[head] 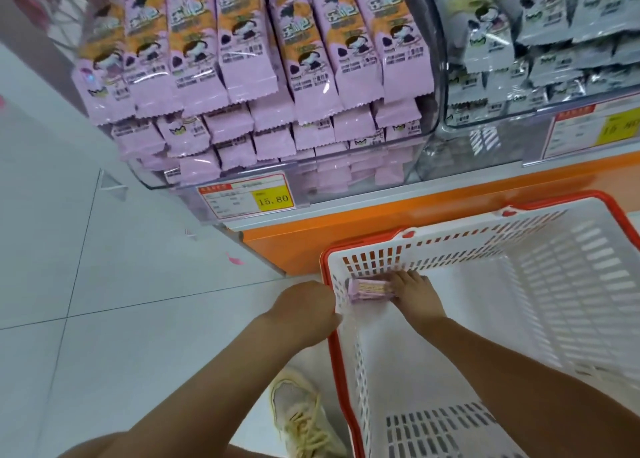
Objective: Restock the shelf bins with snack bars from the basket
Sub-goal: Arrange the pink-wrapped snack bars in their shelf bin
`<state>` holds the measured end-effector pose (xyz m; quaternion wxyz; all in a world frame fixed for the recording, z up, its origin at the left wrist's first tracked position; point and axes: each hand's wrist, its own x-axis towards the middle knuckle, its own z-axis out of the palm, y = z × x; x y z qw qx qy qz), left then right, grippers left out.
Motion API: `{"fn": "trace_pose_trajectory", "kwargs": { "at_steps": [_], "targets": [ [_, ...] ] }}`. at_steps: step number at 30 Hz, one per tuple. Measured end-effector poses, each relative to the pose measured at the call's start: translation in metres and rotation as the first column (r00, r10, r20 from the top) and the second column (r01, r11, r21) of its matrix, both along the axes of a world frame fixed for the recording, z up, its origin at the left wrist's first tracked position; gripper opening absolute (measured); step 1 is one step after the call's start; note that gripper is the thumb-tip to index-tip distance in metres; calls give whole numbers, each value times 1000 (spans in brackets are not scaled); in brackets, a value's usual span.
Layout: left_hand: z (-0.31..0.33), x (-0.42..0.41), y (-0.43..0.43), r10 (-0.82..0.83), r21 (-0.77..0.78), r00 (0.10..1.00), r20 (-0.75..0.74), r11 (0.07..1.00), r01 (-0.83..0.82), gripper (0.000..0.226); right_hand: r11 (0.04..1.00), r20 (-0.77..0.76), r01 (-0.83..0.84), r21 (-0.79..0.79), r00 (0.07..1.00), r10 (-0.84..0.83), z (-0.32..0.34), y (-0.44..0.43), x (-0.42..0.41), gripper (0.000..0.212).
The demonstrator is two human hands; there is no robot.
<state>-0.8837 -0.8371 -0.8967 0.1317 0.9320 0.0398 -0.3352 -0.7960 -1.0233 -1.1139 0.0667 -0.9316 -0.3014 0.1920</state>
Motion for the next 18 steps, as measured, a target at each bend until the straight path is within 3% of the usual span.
{"fn": "trace_pose_trajectory", "kwargs": {
  "at_steps": [2,4,6,7,8,10,12,13,15,18],
  "targets": [
    [2,1,0,-11,-8,1000,-13,1000,11,22,1000,-95,15,-6,995,-16,8,-1,1,53],
    [5,1,-2,-16,4,1000,-20,1000,16,19,998,-252,57,23,967,-49,22,-5,-1,40],
    [10,0,-3,19,62,1000,-10,998,-19,10,982,-437,175,78,891,-124,44,-13,-5,18],
    [13,0,-4,59,82,998,-2,995,-59,13,966,-532,241,88,832,-159,57,-18,-8,18],
    [18,0,-4,89,85,996,5,992,-89,16,941,-645,327,92,740,-193,70,-24,-10,19],
    [23,3,-5,149,-14,989,-4,989,-149,12,833,-905,539,125,406,-127,95,-32,-19,20],
    [31,6,-9,243,-184,969,-44,952,-246,27,679,-995,728,97,57,81,117,-43,-26,43],
    [34,6,-12,284,-258,957,-63,922,-290,38,626,-981,774,94,-33,189,129,-47,-31,48],
    [37,8,-16,341,-389,937,-74,856,-342,47,549,-941,828,115,-86,327,154,-49,-41,56],
    [50,9,-23,448,-598,887,-114,682,-421,40,495,-930,850,182,-15,367,185,-43,-47,78]
  ]
}}
